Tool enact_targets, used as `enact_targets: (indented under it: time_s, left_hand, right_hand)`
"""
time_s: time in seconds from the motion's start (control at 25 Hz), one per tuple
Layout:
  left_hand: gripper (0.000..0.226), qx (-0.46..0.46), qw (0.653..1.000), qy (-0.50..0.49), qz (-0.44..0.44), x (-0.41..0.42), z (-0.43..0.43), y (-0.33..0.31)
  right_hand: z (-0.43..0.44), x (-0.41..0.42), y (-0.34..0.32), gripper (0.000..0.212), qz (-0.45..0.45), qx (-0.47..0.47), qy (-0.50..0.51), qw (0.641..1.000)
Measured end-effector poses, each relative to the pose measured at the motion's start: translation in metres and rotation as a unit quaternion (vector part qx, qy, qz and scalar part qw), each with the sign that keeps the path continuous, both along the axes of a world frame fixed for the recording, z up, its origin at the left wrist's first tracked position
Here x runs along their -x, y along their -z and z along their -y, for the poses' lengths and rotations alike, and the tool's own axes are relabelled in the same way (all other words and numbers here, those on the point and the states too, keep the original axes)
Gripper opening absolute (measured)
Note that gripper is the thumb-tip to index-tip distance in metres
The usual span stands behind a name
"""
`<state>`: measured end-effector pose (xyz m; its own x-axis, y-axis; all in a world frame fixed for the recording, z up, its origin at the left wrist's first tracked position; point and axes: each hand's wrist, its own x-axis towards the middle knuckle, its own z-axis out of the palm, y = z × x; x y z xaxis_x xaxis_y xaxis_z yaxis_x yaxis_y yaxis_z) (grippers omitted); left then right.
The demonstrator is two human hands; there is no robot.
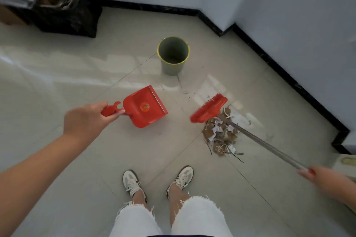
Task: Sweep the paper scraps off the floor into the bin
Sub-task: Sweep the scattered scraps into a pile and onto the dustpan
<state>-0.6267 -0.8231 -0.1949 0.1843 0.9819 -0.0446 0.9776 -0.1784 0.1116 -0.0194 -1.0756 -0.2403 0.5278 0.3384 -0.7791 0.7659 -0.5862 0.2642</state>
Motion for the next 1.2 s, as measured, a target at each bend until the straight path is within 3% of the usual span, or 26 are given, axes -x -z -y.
enact_targets:
  time_s: [0.12,0.2,0.36,0.4,0.44,0.68,0.96,1.08,1.2]
  left_hand:
    - [0.066,-0.014,0.999,0.047,0.005,-0.052,-0.004,-0.001]
    - [0.065,-0.017,0.997,0.069,-0.002,-0.086,-0.006,-0.001]
    - [0.062,-0.009,0.995,0.096,-0.003,-0.141,-0.004,0.005]
    - [0.063,-0.007,0.995,0.102,-0.005,-0.152,-0.001,0.006]
    - [0.064,-0.008,0.994,0.107,-0.008,-0.160,0.001,0.006]
    - [0.071,-0.007,0.989,0.148,-0.009,-0.204,-0.002,0.018]
    - [0.058,0.049,0.976,0.214,0.001,-0.216,-0.040,0.037]
    - [0.056,0.058,0.966,0.252,0.028,-0.222,-0.066,0.042]
    - [0.052,0.028,0.951,0.304,0.044,-0.235,-0.094,0.041]
  right_hand:
    - [0.028,0.021,-0.051,0.047,-0.022,-0.040,0.140,0.989]
    - [0.022,0.021,-0.053,0.044,-0.068,-0.099,0.254,0.960]
    - [-0.026,-0.006,0.004,0.014,-0.119,-0.207,0.388,0.890]
    - [-0.045,-0.010,0.019,0.004,-0.128,-0.227,0.402,0.878]
    - [-0.063,-0.014,0.037,0.007,-0.136,-0.238,0.401,0.874]
    - [-0.100,-0.011,0.116,0.026,-0.139,-0.170,0.350,0.911]
    - [-0.003,0.061,0.077,0.022,-0.168,-0.109,0.368,0.908]
    - [0.002,0.071,0.045,0.024,-0.137,-0.143,0.389,0.900]
    - [-0.008,0.063,0.020,0.052,-0.045,-0.210,0.456,0.864]
